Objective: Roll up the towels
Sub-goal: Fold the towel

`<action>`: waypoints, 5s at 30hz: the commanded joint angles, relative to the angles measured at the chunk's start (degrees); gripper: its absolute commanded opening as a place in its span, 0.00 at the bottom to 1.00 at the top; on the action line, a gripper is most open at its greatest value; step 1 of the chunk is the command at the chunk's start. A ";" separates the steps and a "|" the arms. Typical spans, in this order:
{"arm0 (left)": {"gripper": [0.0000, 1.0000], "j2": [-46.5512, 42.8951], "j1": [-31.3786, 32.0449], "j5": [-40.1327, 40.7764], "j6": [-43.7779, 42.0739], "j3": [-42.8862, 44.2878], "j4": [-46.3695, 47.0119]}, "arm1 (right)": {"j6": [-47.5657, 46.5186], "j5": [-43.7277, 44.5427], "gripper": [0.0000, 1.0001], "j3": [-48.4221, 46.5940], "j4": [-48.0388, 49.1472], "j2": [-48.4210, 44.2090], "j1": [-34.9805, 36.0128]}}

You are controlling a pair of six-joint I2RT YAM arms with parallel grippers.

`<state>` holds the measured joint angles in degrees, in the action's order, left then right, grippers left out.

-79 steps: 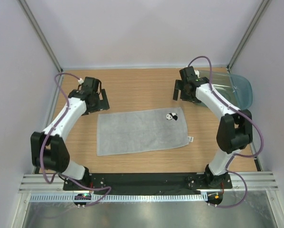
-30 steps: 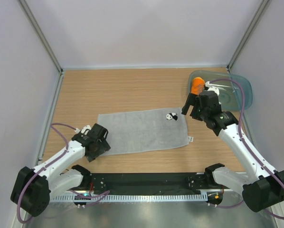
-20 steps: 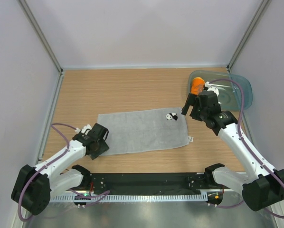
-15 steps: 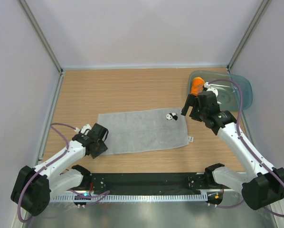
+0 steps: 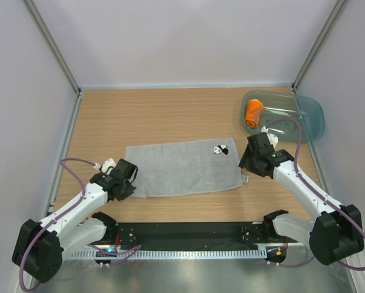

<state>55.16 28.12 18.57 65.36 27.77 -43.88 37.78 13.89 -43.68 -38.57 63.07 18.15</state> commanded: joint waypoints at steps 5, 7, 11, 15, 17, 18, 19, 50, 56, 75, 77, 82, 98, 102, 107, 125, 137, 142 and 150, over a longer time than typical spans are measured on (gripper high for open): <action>0.00 -2.95 0.18 3.14 -1.20 3.08 -2.00 | 3.97 -5.01 0.49 5.53 2.53 1.09 -0.40; 0.00 -3.21 0.18 3.23 -1.29 3.26 -2.09 | 3.88 -5.97 0.48 6.06 2.71 1.18 -0.31; 0.00 -4.00 0.09 3.14 -1.38 3.26 -2.09 | 3.88 -8.78 0.48 7.73 4.46 2.49 -0.31; 0.01 -4.71 0.09 2.97 -1.38 2.99 -2.00 | 3.79 -10.81 0.46 9.14 5.87 4.08 -0.31; 0.00 -4.88 0.09 2.97 -1.47 2.99 -2.00 | 3.70 -11.51 0.45 9.84 6.22 4.17 -0.22; 0.00 -4.97 0.18 2.97 -1.55 2.91 -2.00 | 3.70 -11.69 0.44 9.93 6.22 3.99 -0.22; 0.00 -5.06 0.09 3.05 -1.55 2.90 -2.09 | 3.70 -11.87 0.44 10.19 6.40 3.82 -0.22; 0.00 -5.59 0.09 8.50 -5.42 18.98 -11.23 | 5.73 -9.23 0.01 0.53 -1.16 -0.24 -0.05; 0.00 -1.20 -3.85 9.12 -9.28 23.90 -9.04 | 3.62 -7.57 0.01 -8.78 -0.63 7.49 -0.13; 0.00 25.43 -13.61 3.76 -18.43 36.47 0.72 | -1.13 -8.18 0.01 -26.54 1.57 29.74 -4.26; 0.01 28.51 -14.05 3.58 -18.69 38.41 0.72 | -1.48 -8.44 0.01 -27.07 1.48 31.32 -4.96; 0.00 33.34 -15.37 3.67 -19.75 41.40 0.64 | -2.27 -9.32 0.01 -28.65 1.74 34.04 -6.11; 0.00 45.82 -17.31 4.99 -20.27 47.73 1.07 | -3.85 -11.43 0.04 -36.56 1.83 44.85 -7.52; 0.13 48.81 -18.45 4.37 -20.80 50.09 -0.50 | -4.99 -12.39 0.41 -39.90 0.25 46.62 -7.60; 0.66 46.45 -18.36 3.67 -21.50 51.77 -1.21 | -5.35 -8.71 0.80 -42.89 -3.00 43.38 -7.61; 0.51 23.51 -9.23 -14.07 -19.66 21.46 17.92 | 2.98 -46.04 0.01 -17.32 34.41 31.49 10.40; 0.41 28.00 -8.78 -14.08 -17.82 17.23 22.87 | 2.65 -54.32 0.01 -25.49 40.41 50.03 17.79; 0.32 25.53 -8.87 -12.51 -17.81 16.97 23.93 | 4.05 -54.14 0.01 -26.28 43.31 52.59 19.64; 0.26 28.42 -8.87 -11.10 -18.26 16.80 22.87 | 5.38 -55.20 0.01 -30.93 44.19 56.20 21.22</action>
<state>82.89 19.33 6.00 47.31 44.71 -22.55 41.85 -39.44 -71.46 2.50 119.15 38.63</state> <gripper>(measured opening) 0.263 0.033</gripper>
